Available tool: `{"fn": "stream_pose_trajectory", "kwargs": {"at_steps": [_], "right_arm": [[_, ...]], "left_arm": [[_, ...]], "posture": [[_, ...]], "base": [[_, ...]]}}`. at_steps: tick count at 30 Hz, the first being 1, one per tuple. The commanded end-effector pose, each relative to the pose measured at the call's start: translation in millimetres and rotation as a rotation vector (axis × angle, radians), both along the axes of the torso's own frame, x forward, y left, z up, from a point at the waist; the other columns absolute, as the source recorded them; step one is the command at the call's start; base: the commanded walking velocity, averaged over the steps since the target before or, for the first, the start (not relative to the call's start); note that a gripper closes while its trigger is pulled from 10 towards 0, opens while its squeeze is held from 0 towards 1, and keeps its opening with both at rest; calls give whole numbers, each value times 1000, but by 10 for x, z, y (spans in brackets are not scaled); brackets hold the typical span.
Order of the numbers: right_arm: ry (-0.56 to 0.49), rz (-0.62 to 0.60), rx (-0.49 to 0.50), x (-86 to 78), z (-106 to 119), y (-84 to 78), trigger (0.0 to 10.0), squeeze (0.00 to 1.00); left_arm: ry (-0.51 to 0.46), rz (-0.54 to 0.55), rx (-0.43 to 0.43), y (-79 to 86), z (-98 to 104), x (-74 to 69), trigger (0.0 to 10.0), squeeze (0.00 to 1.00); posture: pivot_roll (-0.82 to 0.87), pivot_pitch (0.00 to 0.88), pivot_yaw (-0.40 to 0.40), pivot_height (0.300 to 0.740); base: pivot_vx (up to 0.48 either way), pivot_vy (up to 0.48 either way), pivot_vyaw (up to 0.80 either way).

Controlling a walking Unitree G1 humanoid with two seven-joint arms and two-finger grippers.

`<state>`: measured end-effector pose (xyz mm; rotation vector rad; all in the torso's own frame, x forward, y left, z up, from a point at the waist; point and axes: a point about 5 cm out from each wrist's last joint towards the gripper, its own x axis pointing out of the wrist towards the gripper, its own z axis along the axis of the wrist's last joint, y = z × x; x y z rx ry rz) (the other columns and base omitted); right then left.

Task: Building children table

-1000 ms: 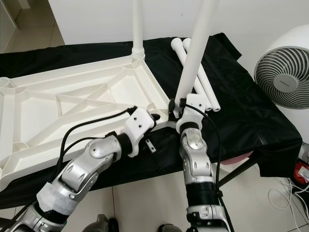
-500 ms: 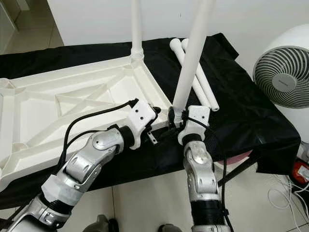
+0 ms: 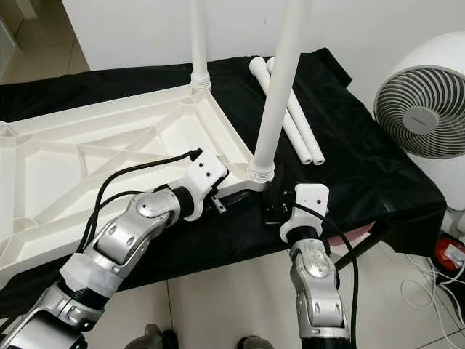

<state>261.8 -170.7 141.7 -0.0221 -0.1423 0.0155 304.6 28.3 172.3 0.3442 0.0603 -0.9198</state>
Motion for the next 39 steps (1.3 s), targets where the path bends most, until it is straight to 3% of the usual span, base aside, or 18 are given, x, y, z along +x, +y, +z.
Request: {"fn": "stream_pose_trajectory", "kwargs": {"at_steps": [1,5,16,17,18,19,20,35,39], "right_arm": [[-3,-16,8,-38,-6,-54,10000,0],[-3,-29,3,-40,10,-69,10000,0],[-14,-24,7,1,42,-14,10000,0],[-14,-25,7,3,43,-13,10000,0],[-14,-27,7,5,42,-14,10000,0],[-14,-27,7,5,42,-14,10000,0],[-12,-29,8,7,40,-18,10000,0],[-8,-31,5,34,35,1,10000,0],[-11,-32,6,46,51,4,10000,0]], "left_arm": [[13,51,57,52,-80,36,10000,0],[43,85,136,116,-178,67,10000,0],[116,281,113,272,-221,236,10000,0],[115,310,112,313,-206,256,9569,0],[112,349,90,362,-174,281,6314,0],[112,349,90,362,-174,281,6314,0],[111,370,79,391,-157,294,0,0],[116,392,82,350,-195,277,0,0],[113,447,60,362,-194,352,0,0]], "posture": [[-134,124,44,740],[-136,127,47,740],[-130,124,51,740],[-132,126,54,740],[-132,126,54,740],[-132,126,54,740],[-132,126,54,740],[-127,129,53,740],[-125,132,53,740]], "base": [[0,0,0],[0,0,0],[0,0,0],[0,0,0],[0,0,0],[0,0,0],[0,0,0],[0,0,0],[0,0,0]]}}
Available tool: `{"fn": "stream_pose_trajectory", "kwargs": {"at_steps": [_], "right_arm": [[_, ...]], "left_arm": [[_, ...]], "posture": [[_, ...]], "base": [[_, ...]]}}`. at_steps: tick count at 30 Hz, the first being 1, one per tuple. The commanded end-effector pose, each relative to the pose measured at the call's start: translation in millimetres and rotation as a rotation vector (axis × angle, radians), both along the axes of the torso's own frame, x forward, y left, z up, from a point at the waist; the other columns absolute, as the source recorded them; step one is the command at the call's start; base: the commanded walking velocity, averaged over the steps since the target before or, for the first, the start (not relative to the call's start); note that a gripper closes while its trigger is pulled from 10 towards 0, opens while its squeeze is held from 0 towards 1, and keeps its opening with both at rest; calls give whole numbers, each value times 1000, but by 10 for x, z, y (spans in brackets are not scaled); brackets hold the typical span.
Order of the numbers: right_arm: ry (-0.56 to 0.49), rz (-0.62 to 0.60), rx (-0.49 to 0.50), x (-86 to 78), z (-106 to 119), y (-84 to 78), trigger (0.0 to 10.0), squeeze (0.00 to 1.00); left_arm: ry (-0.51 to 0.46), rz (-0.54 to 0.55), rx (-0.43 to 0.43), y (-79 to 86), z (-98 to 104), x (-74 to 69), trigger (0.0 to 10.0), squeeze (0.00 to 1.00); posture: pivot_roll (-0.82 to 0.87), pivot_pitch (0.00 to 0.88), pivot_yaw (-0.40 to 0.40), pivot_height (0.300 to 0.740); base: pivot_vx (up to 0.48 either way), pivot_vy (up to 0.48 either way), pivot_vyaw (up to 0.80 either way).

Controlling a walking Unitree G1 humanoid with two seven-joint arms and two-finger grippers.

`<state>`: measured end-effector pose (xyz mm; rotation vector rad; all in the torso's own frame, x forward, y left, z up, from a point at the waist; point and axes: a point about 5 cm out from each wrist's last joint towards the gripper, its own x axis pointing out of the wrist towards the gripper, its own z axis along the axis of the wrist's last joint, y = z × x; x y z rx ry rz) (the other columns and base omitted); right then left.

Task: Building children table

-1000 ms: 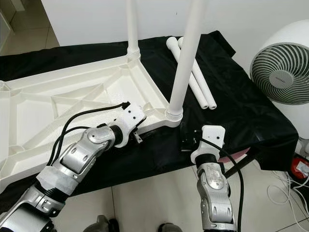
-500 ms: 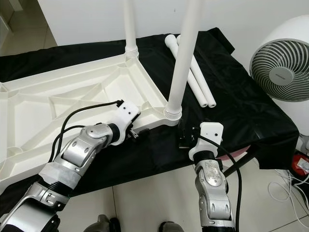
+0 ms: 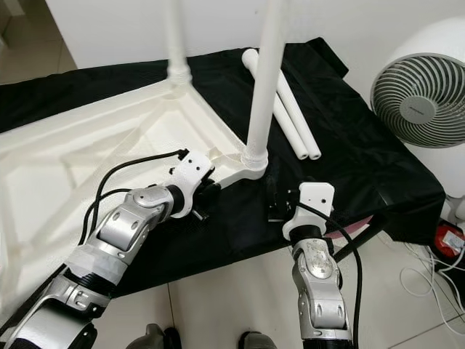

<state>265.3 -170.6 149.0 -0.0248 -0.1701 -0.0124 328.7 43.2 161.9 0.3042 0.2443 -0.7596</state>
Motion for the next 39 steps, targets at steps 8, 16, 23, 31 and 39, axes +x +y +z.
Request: {"fn": "stream_pose_trajectory", "kwargs": {"at_steps": [8,16,23,31,39], "right_arm": [[8,-6,13,43,2,27,10000,0],[2,-15,15,42,5,34,10000,0],[3,-27,9,29,-1,26,10000,0],[2,-13,8,50,0,61,10000,0],[1,5,7,94,7,90,10000,0]], "left_arm": [[-83,297,3,136,49,272,0,0],[-159,209,-30,-26,228,327,10000,0],[-190,87,-121,-127,357,263,10000,1000],[-251,-13,-112,116,543,156,10000,0],[-243,81,69,692,499,147,10000,0]], "posture": [[-126,131,53,740],[-133,128,61,740],[-136,132,72,740],[-120,135,67,740],[-91,131,53,740]], "base": [[0,0,0],[0,0,0],[0,0,0],[0,0,0],[0,0,0]]}}
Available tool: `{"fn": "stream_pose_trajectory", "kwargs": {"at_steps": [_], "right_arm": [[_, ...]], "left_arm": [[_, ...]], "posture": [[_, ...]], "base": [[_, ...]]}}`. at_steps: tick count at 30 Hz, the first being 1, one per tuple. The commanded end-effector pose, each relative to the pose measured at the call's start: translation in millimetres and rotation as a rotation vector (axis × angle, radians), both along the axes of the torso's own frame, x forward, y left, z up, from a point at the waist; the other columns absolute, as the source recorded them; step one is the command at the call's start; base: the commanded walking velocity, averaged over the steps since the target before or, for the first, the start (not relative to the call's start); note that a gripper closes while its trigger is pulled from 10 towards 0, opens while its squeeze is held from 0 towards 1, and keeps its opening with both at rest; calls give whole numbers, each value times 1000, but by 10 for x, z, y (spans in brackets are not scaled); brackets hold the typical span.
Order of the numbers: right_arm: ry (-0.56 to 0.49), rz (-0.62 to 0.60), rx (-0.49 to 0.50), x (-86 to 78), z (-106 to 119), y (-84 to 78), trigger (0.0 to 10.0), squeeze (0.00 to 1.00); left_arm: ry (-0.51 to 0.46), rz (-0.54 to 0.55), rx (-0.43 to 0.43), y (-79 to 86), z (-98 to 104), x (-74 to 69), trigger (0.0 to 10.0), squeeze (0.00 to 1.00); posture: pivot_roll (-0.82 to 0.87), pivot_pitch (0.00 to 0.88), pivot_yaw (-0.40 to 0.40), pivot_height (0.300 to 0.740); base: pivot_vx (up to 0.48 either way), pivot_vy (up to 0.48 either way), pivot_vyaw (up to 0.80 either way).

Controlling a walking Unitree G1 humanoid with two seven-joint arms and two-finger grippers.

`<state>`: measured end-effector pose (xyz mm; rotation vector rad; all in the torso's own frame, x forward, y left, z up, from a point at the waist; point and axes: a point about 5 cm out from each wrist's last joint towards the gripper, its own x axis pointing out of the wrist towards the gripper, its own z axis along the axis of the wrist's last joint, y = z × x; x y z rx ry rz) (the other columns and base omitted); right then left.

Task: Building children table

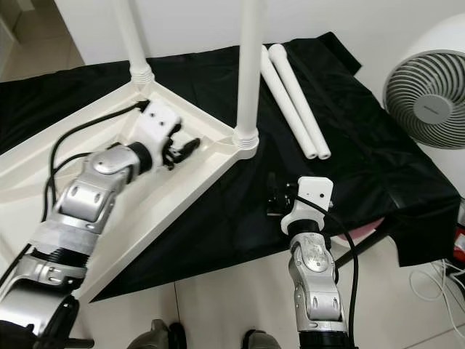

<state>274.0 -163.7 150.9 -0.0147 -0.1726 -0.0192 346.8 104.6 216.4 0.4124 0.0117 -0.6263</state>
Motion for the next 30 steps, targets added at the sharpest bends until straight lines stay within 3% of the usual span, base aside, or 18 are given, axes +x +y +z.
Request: {"fn": "stream_pose_trajectory", "kwargs": {"at_steps": [1,5,7,12,14,23,30], "right_arm": [[3,11,-3,7,-11,21,10000,0],[3,14,-3,12,-11,25,10000,0],[5,24,-7,27,-13,32,10000,0],[8,34,-12,40,-21,37,10000,0],[9,40,-16,49,-27,40,10000,0],[8,50,-17,63,-29,57,10000,0],[9,57,-23,62,-36,55,10000,0]], "left_arm": [[28,4,44,78,-47,-35,10000,0],[57,12,64,146,-84,-61,10000,0],[131,-29,83,258,-172,-189,10000,0],[213,-114,89,311,-260,-356,10000,0],[269,-182,89,339,-295,-486,10000,0],[328,-136,46,438,-336,-526,10000,0],[389,-80,106,534,-464,-591,10000,0]], "posture": [[-91,131,53,740],[-91,131,53,740],[-83,129,46,740],[-77,128,43,740],[-70,124,39,740],[-69,118,38,740],[-68,118,37,740]], "base": [[0,0,0],[0,0,0],[0,0,0],[0,0,0],[0,0,0],[0,0,0],[0,0,0]]}}
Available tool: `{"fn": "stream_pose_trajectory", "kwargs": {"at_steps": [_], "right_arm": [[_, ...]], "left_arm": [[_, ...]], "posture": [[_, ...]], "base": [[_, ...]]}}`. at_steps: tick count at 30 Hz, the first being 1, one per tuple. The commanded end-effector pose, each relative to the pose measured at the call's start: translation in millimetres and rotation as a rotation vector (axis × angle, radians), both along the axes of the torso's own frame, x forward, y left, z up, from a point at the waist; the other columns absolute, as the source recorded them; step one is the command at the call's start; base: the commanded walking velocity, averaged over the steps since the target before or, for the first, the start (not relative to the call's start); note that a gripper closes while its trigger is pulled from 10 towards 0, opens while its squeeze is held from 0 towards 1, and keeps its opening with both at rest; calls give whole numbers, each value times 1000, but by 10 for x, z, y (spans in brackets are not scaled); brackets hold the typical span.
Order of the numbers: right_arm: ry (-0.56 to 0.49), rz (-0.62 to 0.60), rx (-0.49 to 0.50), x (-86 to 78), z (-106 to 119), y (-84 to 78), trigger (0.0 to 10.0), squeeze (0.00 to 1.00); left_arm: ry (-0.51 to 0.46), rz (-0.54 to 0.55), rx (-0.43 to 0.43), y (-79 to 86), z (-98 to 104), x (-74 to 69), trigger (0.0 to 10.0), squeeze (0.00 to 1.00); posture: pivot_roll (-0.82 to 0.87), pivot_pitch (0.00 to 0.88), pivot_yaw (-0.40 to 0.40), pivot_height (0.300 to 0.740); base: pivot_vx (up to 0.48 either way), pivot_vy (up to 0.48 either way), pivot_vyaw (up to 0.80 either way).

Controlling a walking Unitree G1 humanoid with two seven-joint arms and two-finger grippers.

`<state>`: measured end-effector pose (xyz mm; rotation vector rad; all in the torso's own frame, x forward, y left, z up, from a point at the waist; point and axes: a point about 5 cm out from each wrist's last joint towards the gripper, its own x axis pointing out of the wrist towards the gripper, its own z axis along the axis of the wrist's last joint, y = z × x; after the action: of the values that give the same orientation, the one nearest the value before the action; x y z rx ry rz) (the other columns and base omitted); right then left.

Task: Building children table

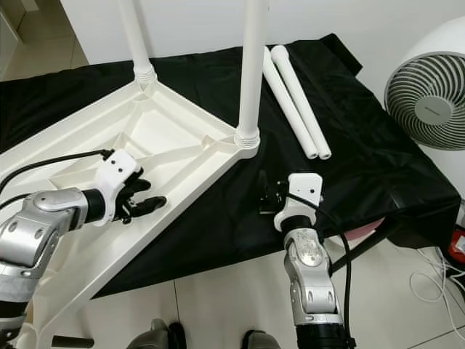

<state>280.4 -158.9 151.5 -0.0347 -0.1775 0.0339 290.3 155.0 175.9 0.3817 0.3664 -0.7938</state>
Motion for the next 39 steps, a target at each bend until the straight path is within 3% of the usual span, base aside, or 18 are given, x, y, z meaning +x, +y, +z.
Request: {"fn": "stream_pose_trajectory", "kwargs": {"at_steps": [1,10,11,13,14,26,30,37,39], "right_arm": [[14,7,0,-2,-43,6,10000,0],[14,7,-1,2,-39,-1,10000,0],[13,6,-1,4,-38,-3,10000,0],[13,5,-1,4,-37,-5,10000,0],[12,3,-2,8,-35,-8,10000,0],[10,-6,-2,9,-23,-29,10000,0],[5,-9,1,13,-10,-17,10000,0],[2,-14,5,14,-4,-9,10000,0],[0,-15,7,13,-1,-1,10000,0]], "left_arm": [[35,22,46,51,-99,-40,10000,0],[62,125,93,137,-204,-4,10000,0],[59,140,101,144,-214,4,9098,0],[56,150,105,146,-219,10,9098,0],[42,184,87,140,-198,43,0,0],[-26,348,-45,-21,-91,203,0,0],[-63,394,-127,-213,-14,330,0,0],[-94,406,-157,-405,47,456,0,0],[-124,431,-160,-483,85,575,0,0]], "posture": [[-68,118,37,740],[-68,125,33,740],[-68,125,33,740],[-68,125,33,740],[-69,125,33,740],[-81,134,35,740],[-89,131,40,740],[-95,130,42,740],[-97,129,43,740]], "base": [[0,0,0],[0,0,0],[0,0,0],[0,0,0],[0,0,0],[0,0,0],[0,0,0],[0,0,0],[0,0,0]]}}
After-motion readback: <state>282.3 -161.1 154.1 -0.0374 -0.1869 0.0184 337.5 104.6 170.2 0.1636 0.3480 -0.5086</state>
